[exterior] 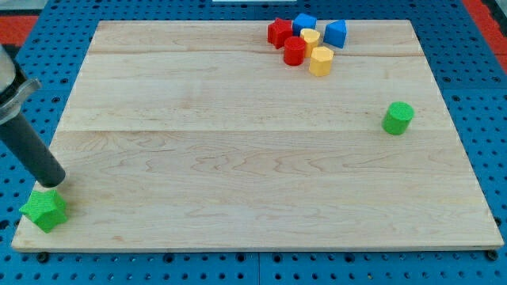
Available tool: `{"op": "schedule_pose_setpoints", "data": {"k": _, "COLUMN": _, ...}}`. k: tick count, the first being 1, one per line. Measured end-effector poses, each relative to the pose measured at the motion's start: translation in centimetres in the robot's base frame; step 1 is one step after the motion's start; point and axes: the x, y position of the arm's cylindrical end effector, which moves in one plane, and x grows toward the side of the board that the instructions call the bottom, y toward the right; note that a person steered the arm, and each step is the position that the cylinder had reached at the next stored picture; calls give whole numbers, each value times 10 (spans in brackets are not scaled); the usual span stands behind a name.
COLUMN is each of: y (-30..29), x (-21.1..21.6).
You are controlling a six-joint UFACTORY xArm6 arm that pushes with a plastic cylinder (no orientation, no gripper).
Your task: Push the green star to the bottom left of the board
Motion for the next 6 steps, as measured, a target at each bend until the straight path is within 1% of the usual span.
{"op": "schedule_pose_setpoints", "data": {"k": 1, "y": 18, "x": 14}}
{"op": "schedule_pose_setpoints", "data": {"k": 2, "y": 16, "x": 61}}
{"op": "schedule_pose_setpoints", "data": {"k": 3, "y": 111, "x": 65}}
{"op": "schedule_pose_setpoints", "data": {"k": 4, "y": 152, "x": 87}}
{"op": "schedule_pose_setpoints", "data": {"k": 5, "y": 144, "x": 89}}
{"op": "schedule_pose_setpoints", "data": {"k": 6, "y": 54, "x": 89}}
